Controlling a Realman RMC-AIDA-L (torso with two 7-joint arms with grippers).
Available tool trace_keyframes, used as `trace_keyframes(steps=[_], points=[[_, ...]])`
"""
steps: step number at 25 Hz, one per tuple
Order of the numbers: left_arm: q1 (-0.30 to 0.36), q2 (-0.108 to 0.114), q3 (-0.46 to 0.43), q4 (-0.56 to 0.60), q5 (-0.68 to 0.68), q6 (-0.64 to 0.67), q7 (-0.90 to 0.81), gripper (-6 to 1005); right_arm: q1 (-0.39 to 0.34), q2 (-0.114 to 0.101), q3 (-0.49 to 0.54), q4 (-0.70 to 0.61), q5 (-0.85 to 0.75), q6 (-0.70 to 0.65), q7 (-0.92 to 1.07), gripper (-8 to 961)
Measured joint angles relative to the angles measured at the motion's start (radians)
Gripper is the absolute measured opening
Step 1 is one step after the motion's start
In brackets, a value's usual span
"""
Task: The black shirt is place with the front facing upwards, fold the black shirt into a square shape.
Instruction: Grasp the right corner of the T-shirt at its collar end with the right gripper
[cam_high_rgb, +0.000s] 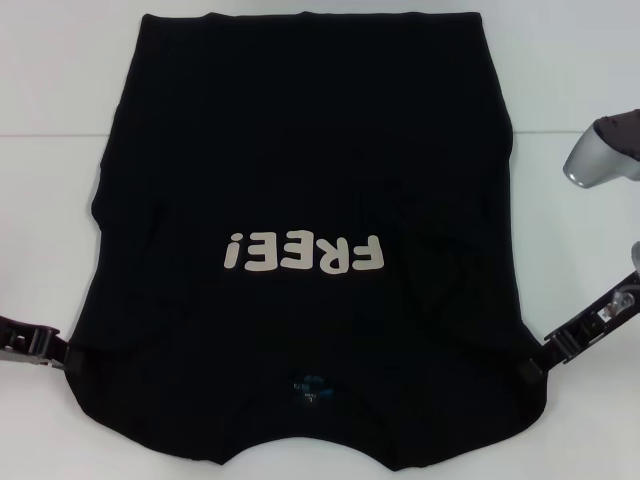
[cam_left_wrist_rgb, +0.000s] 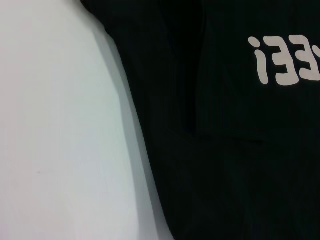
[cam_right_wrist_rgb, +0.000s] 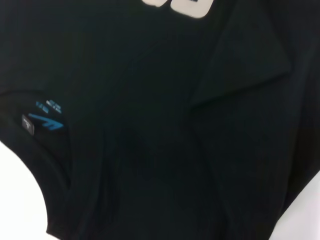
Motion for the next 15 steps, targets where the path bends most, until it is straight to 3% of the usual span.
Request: trace_keyframes(steps=[9,14,15], points=[[-0.001,0.004,-0.009,-0.019,-0.001,0.000,0.002,28,-0.002,0.005,-0.012,0.000,0.000,0.002,0.010,315],[-0.001,0.006,-0.011,-0.021,-0.002,0.008,0.002,28,-0.003,0.005,-0.012,-0.004,0.000,-0.003,0.010,77],[-0.001,0.007,-0.012,-0.021,-0.005,0.012,0.002,28,-0.003,0.005,-0.010,-0.006,0.001,-0.006,0.010,67]])
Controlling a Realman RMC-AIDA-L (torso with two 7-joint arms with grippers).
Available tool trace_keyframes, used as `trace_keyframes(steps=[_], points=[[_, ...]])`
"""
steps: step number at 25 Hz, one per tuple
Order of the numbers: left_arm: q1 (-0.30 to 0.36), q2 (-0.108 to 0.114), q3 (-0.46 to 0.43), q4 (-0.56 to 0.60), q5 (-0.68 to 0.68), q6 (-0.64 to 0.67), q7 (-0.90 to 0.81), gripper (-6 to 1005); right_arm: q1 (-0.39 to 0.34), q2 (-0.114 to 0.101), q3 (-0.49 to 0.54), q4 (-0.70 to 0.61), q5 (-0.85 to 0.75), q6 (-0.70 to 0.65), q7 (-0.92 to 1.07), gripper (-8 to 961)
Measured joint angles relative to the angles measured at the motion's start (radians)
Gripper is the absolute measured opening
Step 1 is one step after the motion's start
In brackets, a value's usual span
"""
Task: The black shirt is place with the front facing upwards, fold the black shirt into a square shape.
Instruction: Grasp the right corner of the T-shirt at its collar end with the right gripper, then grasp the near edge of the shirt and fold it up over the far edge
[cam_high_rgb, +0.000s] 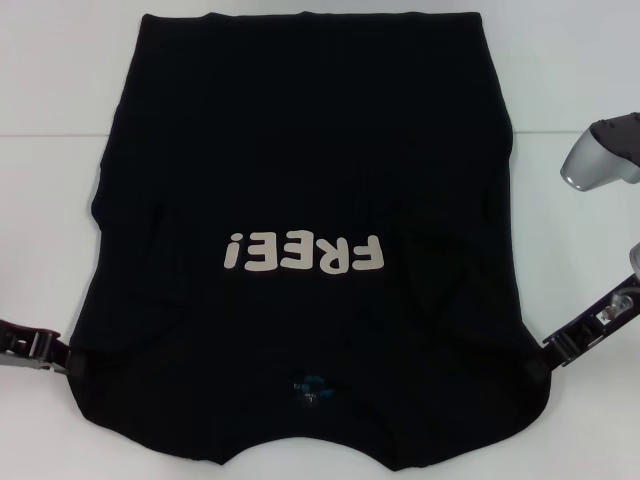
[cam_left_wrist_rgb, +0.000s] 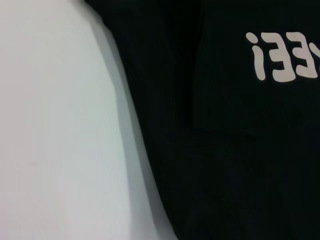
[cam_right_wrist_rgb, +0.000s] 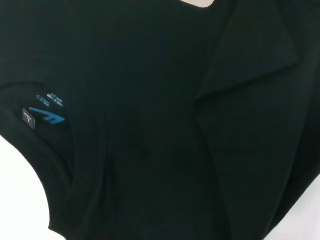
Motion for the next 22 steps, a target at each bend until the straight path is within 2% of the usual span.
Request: trace_keyframes(steps=[3,8,11,16,22], points=[[0.000,0.009,0.000,-0.011,-0.018,0.021,0.000,28,-0.002,-0.010,0.009,-0.006,0.017,-0.028,-0.009,46],[-0.006,0.050,-0.013,-0.072,-0.051,0.127,0.015,27,-0.010,-0.043,0.038,-0.009,0.038,-0.129,-0.057,45],[-0.009,0.065,-0.025,-0.104,-0.051,0.198,0.041,27,-0.026,-0.058,0.062,-0.019,0.038,-0.212,-0.105,45],[-0.008,0.070,-0.018,-0.139,-0.038,0.304,0.071,27,-0.075,-0.075,0.064,-0.025,0.028,-0.337,-0.192,45],[-0.001,0.065,0.002,-0.175,0.010,0.435,0.113,27,-0.134,-0.069,0.013,0.009,-0.027,-0.401,-0.288,45]])
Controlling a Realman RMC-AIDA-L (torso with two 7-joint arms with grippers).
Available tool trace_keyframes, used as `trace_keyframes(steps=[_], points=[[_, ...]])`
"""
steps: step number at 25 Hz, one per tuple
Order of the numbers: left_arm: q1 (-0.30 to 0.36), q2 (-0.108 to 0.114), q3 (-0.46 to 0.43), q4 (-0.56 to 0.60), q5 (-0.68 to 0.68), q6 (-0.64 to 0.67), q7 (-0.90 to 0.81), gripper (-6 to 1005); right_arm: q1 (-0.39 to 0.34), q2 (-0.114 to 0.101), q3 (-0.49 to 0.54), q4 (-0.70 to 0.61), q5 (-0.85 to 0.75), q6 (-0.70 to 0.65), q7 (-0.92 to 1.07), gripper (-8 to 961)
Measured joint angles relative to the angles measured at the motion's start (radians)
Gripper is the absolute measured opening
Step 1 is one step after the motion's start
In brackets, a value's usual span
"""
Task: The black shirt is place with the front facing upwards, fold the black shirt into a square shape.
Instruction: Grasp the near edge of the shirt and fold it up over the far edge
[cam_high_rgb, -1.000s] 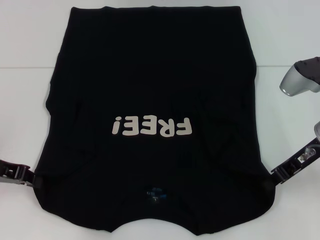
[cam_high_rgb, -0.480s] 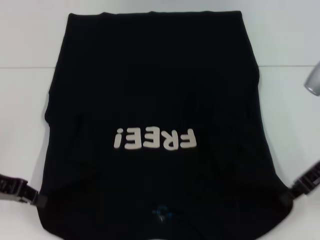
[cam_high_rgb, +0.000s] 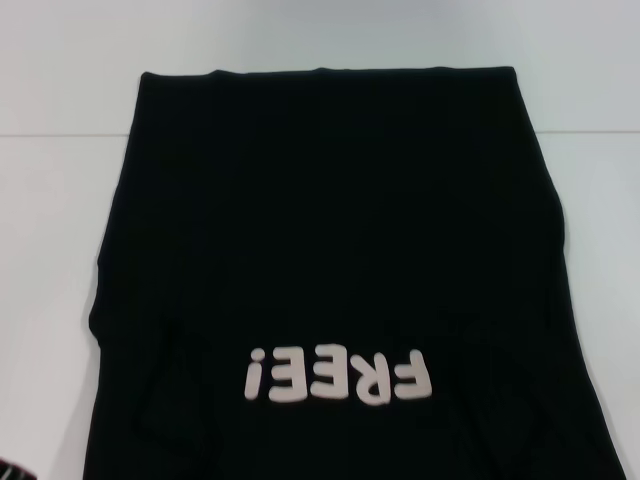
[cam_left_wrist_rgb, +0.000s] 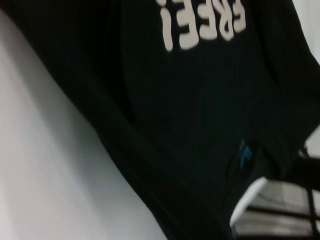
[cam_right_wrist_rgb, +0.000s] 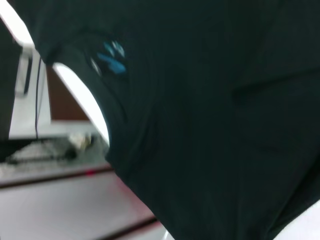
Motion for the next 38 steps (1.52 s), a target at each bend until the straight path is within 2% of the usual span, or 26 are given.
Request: trace_keyframes(steps=[4,7,9,12,15,17,20,22,25,30,35,38], points=[[-0.007,-0.002,0.029,-0.041,0.018,0.010,0.025,28,-0.009,0.007,0.010,0.026,-0.003,0.003,-0.027,45],[-0.017,-0.002,0.027,-0.050,0.011,0.003,0.033,28,-0.010,0.014,0.076,0.020,0.000,0.021,-0.039,45],[-0.025,-0.002,0.011,-0.044,0.002,-0.009,0.032,28,-0.008,0.011,0.146,0.020,0.001,0.044,-0.039,46],[-0.048,-0.002,-0.067,-0.019,-0.007,-0.044,0.024,28,-0.002,-0.009,0.285,0.019,0.021,0.073,-0.035,46],[-0.079,0.006,-0.202,0.006,-0.010,-0.117,-0.001,28,-0.002,-0.051,0.444,0.026,0.101,0.099,-0.029,46],[-0.102,0.022,-0.299,0.007,-0.031,-0.181,-0.016,28,-0.011,-0.079,0.540,0.038,0.196,0.143,-0.010,46],[-0.126,0.043,-0.358,-0.010,-0.093,-0.274,-0.021,28,-0.022,-0.087,0.588,0.042,0.272,0.196,0.014,46],[-0.137,0.046,-0.363,-0.018,-0.143,-0.365,-0.028,27,-0.031,-0.087,0.612,0.057,0.345,0.260,0.023,46],[-0.139,0.034,-0.364,-0.027,-0.219,-0.491,-0.040,27,-0.045,-0.076,0.621,0.097,0.456,0.361,0.016,46],[-0.121,-0.002,-0.362,-0.070,-0.364,-0.674,-0.010,30,-0.058,-0.028,0.619,0.157,0.536,0.562,-0.023,46],[-0.122,-0.046,-0.353,-0.090,-0.405,-0.778,0.045,35,-0.058,0.019,0.621,0.168,0.548,0.686,-0.062,45],[-0.126,-0.070,-0.347,-0.090,-0.407,-0.850,0.057,39,-0.056,0.030,0.623,0.169,0.563,0.742,-0.076,45]])
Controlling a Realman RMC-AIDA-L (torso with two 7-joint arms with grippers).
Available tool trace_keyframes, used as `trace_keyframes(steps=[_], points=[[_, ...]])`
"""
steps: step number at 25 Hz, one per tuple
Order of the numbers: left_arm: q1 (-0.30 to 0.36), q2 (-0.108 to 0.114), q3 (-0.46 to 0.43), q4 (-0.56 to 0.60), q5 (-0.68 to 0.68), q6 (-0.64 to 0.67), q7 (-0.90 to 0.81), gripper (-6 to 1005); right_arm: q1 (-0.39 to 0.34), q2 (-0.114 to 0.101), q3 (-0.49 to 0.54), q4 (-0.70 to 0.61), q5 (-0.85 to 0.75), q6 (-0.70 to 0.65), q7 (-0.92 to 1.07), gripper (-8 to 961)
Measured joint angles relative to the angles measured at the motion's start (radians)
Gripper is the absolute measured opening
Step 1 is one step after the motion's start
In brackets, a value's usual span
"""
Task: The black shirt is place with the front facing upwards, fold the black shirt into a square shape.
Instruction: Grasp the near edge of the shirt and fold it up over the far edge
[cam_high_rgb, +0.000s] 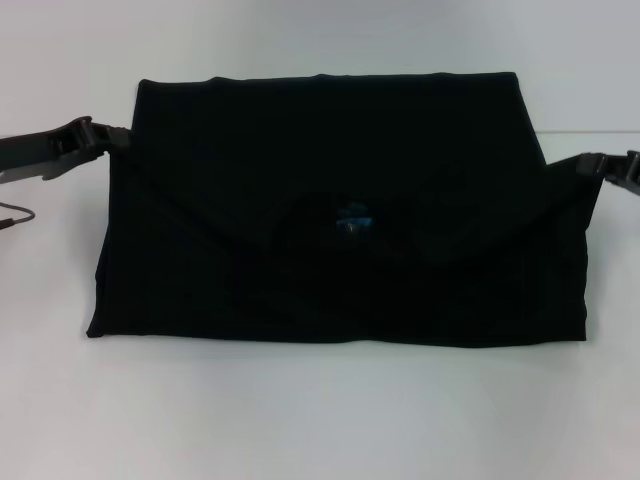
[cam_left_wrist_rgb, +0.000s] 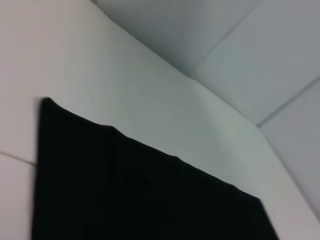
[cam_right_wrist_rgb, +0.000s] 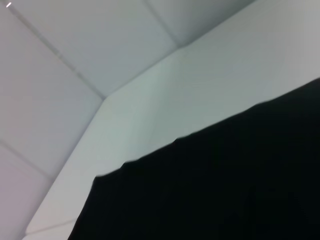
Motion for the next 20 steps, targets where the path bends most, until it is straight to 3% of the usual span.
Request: trace_keyframes(steps=[9,20], points=[[-0.016,-0.024,0.030,-0.002,-0.002,-0.117,0.019,48,0.006,0.005,-0.007,0.008,0.081,0.073,-0.044,45],[-0.030,-0.072,0.109,-0.012,-0.003,-0.269,0.033,60,0.060,0.037,-0.080,0.090,0.082,0.341,-0.124,46]])
